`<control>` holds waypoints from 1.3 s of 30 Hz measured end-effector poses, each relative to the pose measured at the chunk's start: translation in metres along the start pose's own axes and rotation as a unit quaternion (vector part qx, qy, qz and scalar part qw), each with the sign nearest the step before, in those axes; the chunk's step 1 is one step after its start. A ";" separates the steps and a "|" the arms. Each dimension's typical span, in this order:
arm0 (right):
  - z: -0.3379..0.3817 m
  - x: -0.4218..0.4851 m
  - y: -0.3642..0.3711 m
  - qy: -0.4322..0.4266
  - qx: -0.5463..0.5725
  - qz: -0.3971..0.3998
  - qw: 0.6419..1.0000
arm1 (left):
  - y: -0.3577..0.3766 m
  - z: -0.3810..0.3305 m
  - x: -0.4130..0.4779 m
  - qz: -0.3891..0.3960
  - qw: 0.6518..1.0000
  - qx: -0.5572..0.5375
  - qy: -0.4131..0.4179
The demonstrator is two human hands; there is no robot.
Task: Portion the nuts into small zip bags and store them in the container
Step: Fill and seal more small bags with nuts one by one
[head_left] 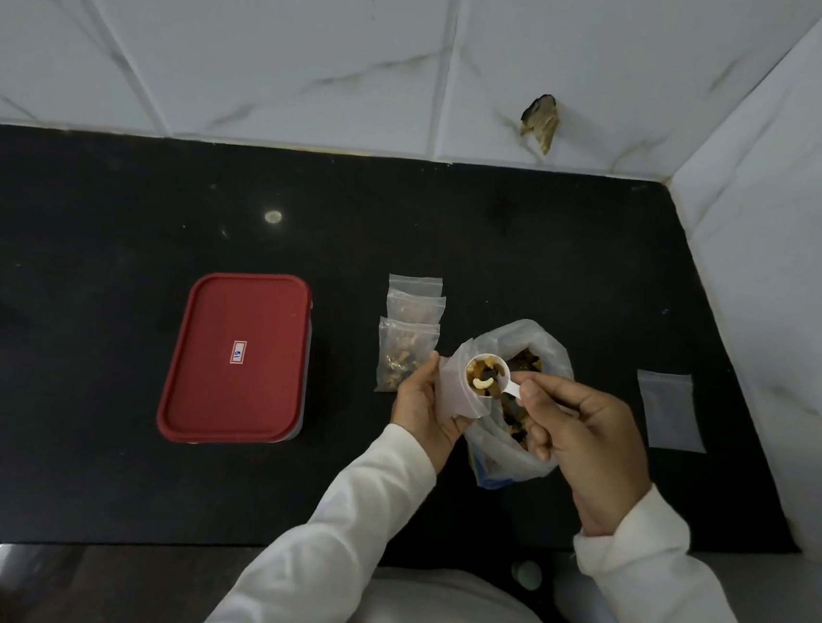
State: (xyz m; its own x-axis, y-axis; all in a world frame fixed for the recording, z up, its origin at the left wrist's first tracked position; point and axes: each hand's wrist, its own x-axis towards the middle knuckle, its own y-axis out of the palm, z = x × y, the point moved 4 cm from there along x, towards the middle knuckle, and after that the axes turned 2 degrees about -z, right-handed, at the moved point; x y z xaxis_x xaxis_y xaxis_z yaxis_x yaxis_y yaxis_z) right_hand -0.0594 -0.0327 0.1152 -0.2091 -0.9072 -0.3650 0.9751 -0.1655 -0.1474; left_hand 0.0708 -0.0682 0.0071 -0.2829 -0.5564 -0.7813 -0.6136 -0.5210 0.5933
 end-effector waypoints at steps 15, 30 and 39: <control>0.006 -0.001 0.006 -0.218 -0.253 -0.038 0.942 | 0.004 -0.001 0.000 0.031 0.997 0.068 0.019; 0.009 -0.001 0.018 -0.556 -0.477 -0.018 0.680 | 0.013 0.001 -0.004 0.084 0.996 0.040 -0.014; 0.025 -0.003 0.015 -0.503 -0.434 -0.018 0.747 | 0.015 -0.001 -0.005 0.090 0.993 0.069 0.026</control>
State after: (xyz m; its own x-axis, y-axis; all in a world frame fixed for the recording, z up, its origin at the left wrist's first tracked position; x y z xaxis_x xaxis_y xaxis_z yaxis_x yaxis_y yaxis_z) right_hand -0.0421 -0.0418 0.1368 0.3527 -0.8122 0.4647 0.4640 -0.2794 -0.8406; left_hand 0.0632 -0.0737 0.0201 -0.3605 -0.6671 -0.6519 -0.6530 -0.3186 0.6871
